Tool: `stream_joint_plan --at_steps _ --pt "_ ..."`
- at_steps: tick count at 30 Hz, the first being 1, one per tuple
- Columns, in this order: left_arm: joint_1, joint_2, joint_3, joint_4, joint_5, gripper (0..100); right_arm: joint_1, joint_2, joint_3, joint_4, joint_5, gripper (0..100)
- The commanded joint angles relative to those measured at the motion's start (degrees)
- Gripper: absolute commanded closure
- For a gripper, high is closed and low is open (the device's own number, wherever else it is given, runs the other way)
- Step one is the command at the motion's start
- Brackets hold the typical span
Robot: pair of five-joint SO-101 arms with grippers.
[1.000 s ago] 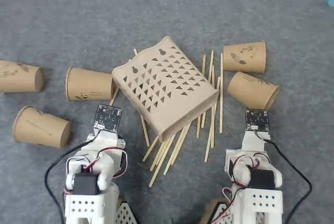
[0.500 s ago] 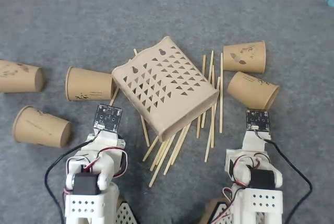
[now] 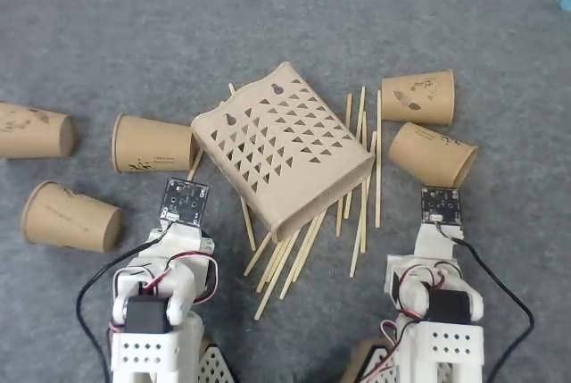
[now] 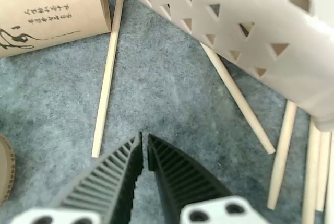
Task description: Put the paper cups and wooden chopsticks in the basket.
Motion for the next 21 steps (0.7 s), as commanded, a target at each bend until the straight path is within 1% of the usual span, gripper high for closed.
stream_joint_plan --at_steps 1,4,6,9,11,13,14,16,18,19,21 --pt "-0.4 -0.9 -5.1 0.0 -0.6 97 2.0 -0.7 -6.0 0.0 -0.4 98.8" --pt "-0.4 -0.9 -6.8 -1.1 -0.6 97 8.5 -0.7 -8.0 -2.3 -0.4 98.8" --pt "-0.4 -0.9 -6.3 -5.5 -0.6 97 10.7 -0.7 -8.2 -8.3 -0.4 98.9" --pt "-0.4 -0.9 -4.7 -11.8 -0.9 96 8.8 -0.7 -5.4 -18.9 0.1 99.1" --pt "-0.4 -0.9 -4.4 -14.2 -1.7 93 7.3 -0.7 -1.5 -22.2 0.8 99.1" --pt "-0.5 -0.8 -5.1 -15.5 -1.2 89 7.0 -0.7 1.2 -23.2 1.2 99.0" --pt "-0.5 -0.6 -6.1 -15.5 -0.4 86 6.8 -0.7 2.0 -22.9 2.8 99.0" --pt "-1.3 -0.4 -8.1 -15.4 2.0 83 6.6 -0.7 3.0 -21.6 9.8 99.0" --pt "-2.4 -0.4 -11.2 -15.4 4.6 82 6.5 -0.7 3.1 -20.0 16.4 99.0" --pt "-2.7 -0.2 -13.0 -15.4 5.4 82 6.5 -0.7 3.1 -19.6 18.0 99.0" --pt "-2.7 1.8 -17.2 -15.3 5.5 82 6.5 -0.7 3.1 -19.6 18.0 99.0"
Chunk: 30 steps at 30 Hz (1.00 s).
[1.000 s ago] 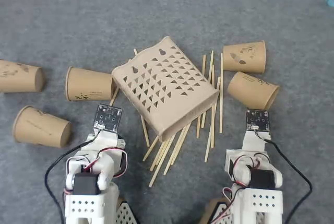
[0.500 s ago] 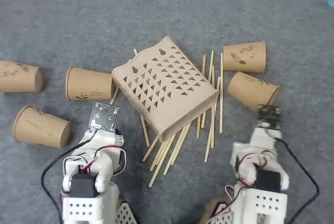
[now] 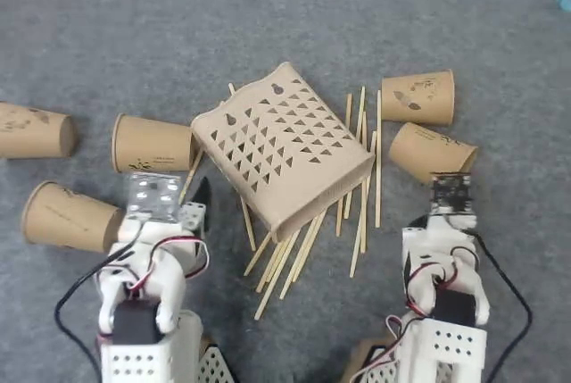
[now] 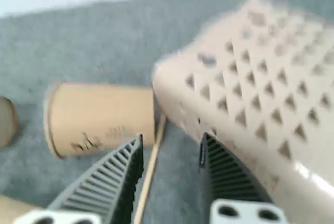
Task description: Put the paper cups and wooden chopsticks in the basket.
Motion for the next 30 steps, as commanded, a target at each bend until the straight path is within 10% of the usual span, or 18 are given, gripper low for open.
stream_joint_plan --at_steps 1,30 --pt "-0.5 3.7 -8.9 -1.6 1.5 82 -0.2 -0.8 1.1 0.5 2.5 99.0" --pt "4.7 114.2 -103.4 18.9 5.7 82 0.2 -0.7 1.1 0.7 3.0 99.1"
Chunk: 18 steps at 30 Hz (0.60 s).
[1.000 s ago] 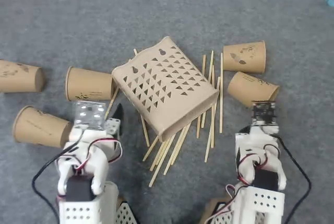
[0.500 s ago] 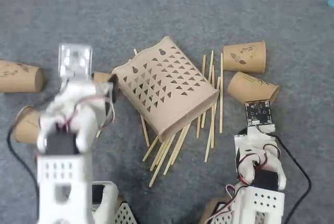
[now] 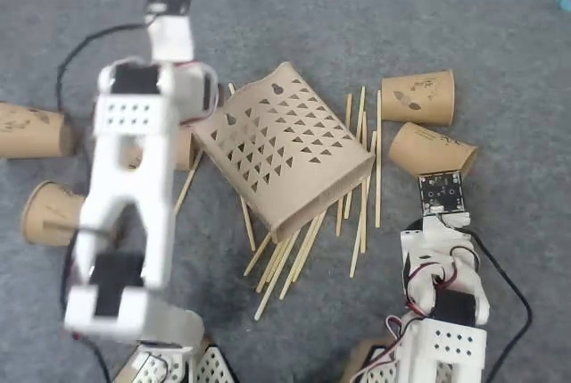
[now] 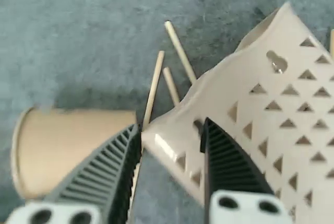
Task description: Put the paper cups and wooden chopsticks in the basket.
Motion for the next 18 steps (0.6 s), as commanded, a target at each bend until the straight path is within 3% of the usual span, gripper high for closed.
stream_joint_plan --at_steps 1,8,18 --pt "1.6 8.4 -14.0 0.4 0.7 82 0.2 -0.7 1.1 0.6 0.8 99.1" --pt "1.5 25.6 -34.6 3.3 0.7 82 0.2 -0.7 1.1 0.6 0.8 99.1" --pt "1.9 41.8 -58.4 18.3 0.8 82 0.2 -0.7 1.1 0.6 0.8 99.1"
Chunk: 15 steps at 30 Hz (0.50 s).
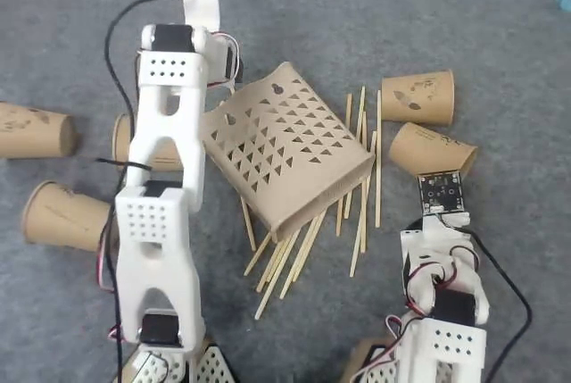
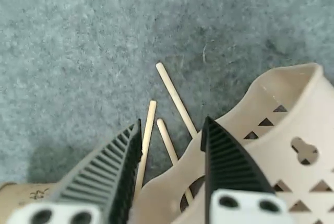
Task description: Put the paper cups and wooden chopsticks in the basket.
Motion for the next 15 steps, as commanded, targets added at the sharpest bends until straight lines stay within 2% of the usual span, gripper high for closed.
stream_joint_plan --at_steps 1,3,7,15 --pt "1.6 1.5 -10.1 7.0 0.8 82 0.2 -0.7 1.1 0.5 0.8 99.1" --pt "3.1 3.2 -14.0 11.3 0.8 82 0.2 -0.7 1.1 0.5 0.8 99.1" --pt "4.9 2.7 -12.9 11.1 0.8 82 0.2 -0.7 1.1 0.5 0.8 99.1" --pt "10.0 -5.5 1.9 11.0 0.8 82 0.2 -0.7 1.1 0.5 0.8 99.1"
